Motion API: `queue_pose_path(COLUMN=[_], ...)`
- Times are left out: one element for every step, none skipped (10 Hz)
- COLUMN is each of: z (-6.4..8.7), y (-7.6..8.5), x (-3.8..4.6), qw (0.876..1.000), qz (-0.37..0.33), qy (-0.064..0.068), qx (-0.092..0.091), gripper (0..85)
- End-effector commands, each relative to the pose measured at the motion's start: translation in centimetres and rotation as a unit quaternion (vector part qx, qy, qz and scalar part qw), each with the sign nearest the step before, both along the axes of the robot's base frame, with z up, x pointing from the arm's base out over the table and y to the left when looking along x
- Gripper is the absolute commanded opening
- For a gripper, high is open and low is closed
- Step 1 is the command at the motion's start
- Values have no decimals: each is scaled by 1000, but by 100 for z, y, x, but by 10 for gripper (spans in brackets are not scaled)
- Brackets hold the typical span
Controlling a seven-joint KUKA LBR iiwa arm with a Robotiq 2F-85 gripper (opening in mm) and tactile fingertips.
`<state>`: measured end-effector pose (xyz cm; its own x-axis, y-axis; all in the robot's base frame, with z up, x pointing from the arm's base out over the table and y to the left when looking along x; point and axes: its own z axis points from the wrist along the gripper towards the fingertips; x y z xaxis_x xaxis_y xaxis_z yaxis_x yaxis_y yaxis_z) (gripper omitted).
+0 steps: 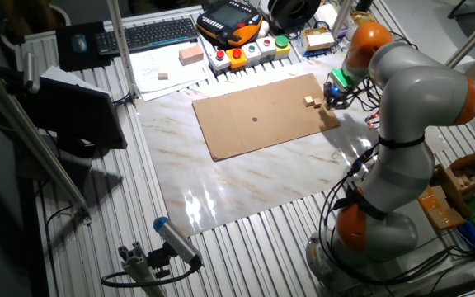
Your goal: Use the gripper to push the small block from left to right
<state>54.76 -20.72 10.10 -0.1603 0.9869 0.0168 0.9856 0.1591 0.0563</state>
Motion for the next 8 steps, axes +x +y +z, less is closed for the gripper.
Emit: queue_pose_path(z=[-10, -22, -32, -34, -34, -38, -44, -52], y=[3, 12, 18, 23, 24, 19, 11, 0], x=[9, 28, 44, 66, 102, 139, 180, 216], qw=[1000, 1000, 1000, 1000, 1000, 1000, 1000, 1000], qz=[-9, -17, -17, -17, -21, -24, -26, -27], qy=[0, 1, 1, 1, 3, 6, 8, 8], qx=[0, 1, 1, -2, -4, -5, -5, -8], gripper=[253, 340, 390, 427, 437, 440, 440, 437])
